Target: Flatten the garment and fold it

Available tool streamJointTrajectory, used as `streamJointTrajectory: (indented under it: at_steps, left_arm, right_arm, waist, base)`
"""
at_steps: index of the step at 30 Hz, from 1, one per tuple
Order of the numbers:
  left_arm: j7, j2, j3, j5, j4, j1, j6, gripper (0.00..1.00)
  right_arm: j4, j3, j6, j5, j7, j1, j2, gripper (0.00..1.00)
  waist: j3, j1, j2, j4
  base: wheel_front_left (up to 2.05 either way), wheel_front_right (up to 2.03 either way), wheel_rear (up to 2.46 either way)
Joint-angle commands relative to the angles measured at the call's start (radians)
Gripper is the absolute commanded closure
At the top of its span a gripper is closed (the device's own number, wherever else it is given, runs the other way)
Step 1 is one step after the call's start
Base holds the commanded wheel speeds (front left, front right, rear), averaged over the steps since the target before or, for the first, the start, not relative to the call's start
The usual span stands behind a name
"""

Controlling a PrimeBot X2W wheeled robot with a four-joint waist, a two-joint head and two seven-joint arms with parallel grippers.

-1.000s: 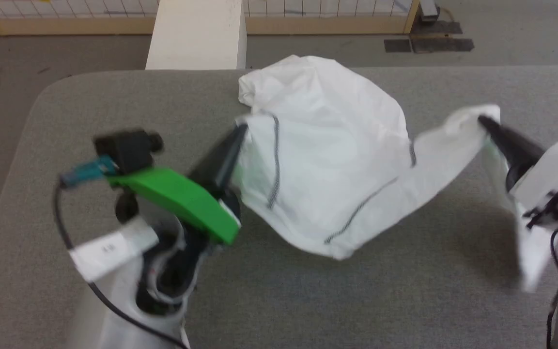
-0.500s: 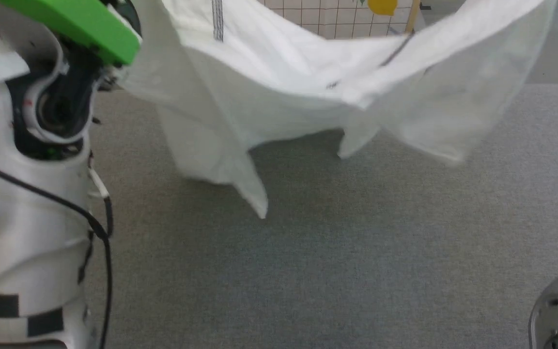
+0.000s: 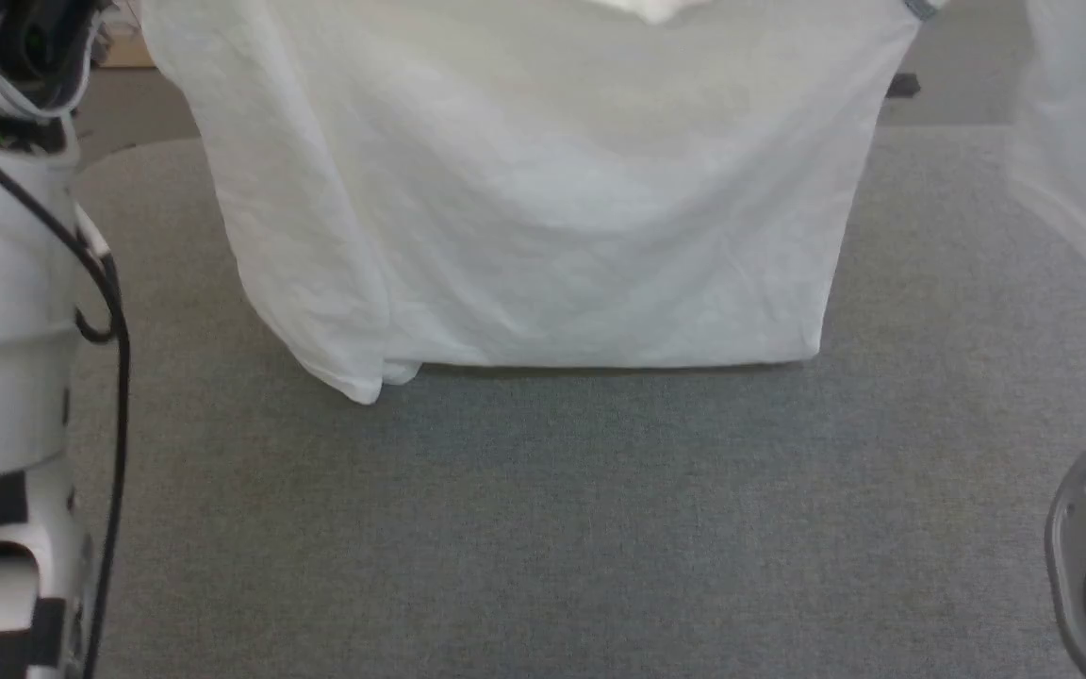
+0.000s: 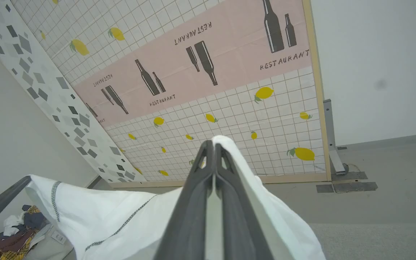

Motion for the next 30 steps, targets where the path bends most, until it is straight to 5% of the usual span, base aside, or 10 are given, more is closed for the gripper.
streamJointTrajectory:
  at_steps: [1, 10, 19, 30]
  left_arm:
    - [0.003, 0.021, -0.013, 0.028, 0.023, -0.053, 0.002, 1.0]
    - [-0.026, 0.068, -0.076, 0.163, 0.152, -0.323, 0.006, 1.0]
    - [-0.192, 0.096, -0.126, 0.285, 0.248, -0.572, -0.011, 1.0]
    - [-0.33, 0.086, -0.17, 0.303, 0.401, -0.583, -0.059, 1.0]
  right_arm:
    - [0.016, 0.002, -0.001, -0.024, -0.018, -0.049, 0.0, 1.0]
    - [0.181, -0.022, -0.001, -0.148, -0.184, -0.319, 0.0, 1.0]
    - [0.355, -0.047, -0.001, -0.226, -0.432, -0.592, 0.001, 1.0]
    - [0.464, -0.064, -0.001, -0.238, -0.522, -0.621, 0.001, 1.0]
  waist:
    - [0.067, -0.0001, 0.0, -0.006]
    - [0.259, -0.0001, 0.0, -0.036]
    - [0.407, -0.0001, 0.0, -0.061]
    - [0.481, -0.0001, 0.0, -0.05]
  base:
    - [0.0, 0.0, 0.0]
    - [0.0, 0.0, 0.0]
    - [0.0, 0.0, 0.0]
    - [0.0, 0.0, 0.0]
